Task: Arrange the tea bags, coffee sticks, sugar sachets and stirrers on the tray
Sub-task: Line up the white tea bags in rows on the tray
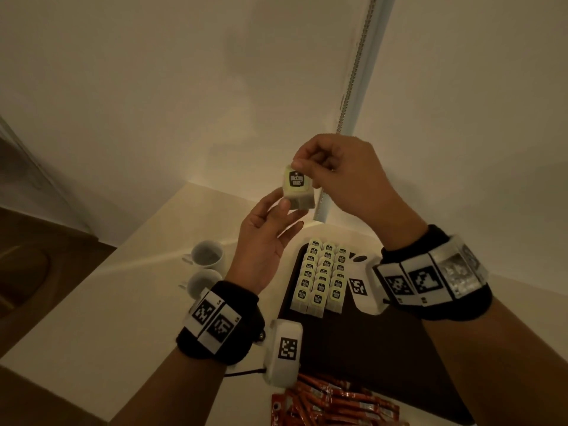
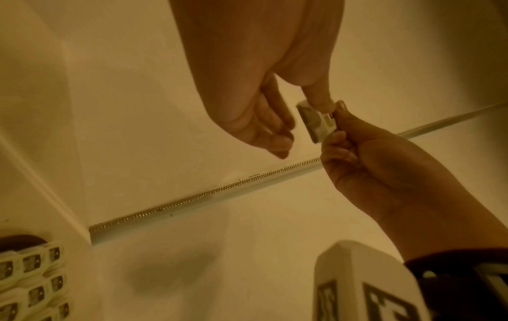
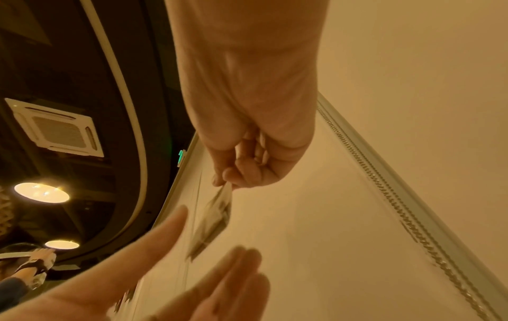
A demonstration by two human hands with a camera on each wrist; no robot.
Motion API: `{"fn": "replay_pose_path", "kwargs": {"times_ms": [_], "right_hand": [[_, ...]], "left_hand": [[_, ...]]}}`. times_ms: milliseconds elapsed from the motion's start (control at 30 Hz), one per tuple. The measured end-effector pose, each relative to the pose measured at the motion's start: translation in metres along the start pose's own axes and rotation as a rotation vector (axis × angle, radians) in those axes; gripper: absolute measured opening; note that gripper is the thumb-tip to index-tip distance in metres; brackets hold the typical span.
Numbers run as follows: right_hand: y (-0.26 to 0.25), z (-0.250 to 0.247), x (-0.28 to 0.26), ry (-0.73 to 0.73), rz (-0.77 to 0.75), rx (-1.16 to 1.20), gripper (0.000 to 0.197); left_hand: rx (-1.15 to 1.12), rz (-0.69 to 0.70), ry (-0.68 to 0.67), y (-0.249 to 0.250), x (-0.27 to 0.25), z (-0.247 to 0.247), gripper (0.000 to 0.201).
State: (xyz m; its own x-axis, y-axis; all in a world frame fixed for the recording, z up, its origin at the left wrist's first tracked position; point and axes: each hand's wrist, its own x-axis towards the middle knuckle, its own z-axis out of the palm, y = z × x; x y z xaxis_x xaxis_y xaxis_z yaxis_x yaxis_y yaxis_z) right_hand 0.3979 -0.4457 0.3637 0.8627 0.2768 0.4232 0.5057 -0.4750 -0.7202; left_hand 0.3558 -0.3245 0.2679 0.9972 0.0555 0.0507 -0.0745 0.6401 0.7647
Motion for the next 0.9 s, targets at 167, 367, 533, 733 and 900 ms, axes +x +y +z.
{"fn": "replay_pose_path", "kwargs": {"times_ms": [167,367,533,733,900], "right_hand": [[0.060,-0.002,-0.031,-0.075,0.150,-0.052,0.009],[0.153,0.020,-0.097,-0.273,0.492,-0.201,0.011],[0.212,0.038,-0.138,-0.543,0.699,-0.237,0.016],[0.244,0.054,-0.157,-0.570,0.779,-0.282,0.013],[0.255,0.059,-0.155,-0.379,0.839,-0.256,0.014]], "left_hand": [[0.258,-0.043,0.037,0.004,-0.017,-0.046,0.028],[0.606,-0.153,0.127,0.001,-0.061,-0.121,0.019],[0.643,-0.276,0.276,-0.001,-0.099,-0.169,0.020],[0.673,-0.404,0.445,-0.002,-0.136,-0.210,0.021],[0.662,-0.483,0.510,-0.002,-0.155,-0.231,0.021]]}}
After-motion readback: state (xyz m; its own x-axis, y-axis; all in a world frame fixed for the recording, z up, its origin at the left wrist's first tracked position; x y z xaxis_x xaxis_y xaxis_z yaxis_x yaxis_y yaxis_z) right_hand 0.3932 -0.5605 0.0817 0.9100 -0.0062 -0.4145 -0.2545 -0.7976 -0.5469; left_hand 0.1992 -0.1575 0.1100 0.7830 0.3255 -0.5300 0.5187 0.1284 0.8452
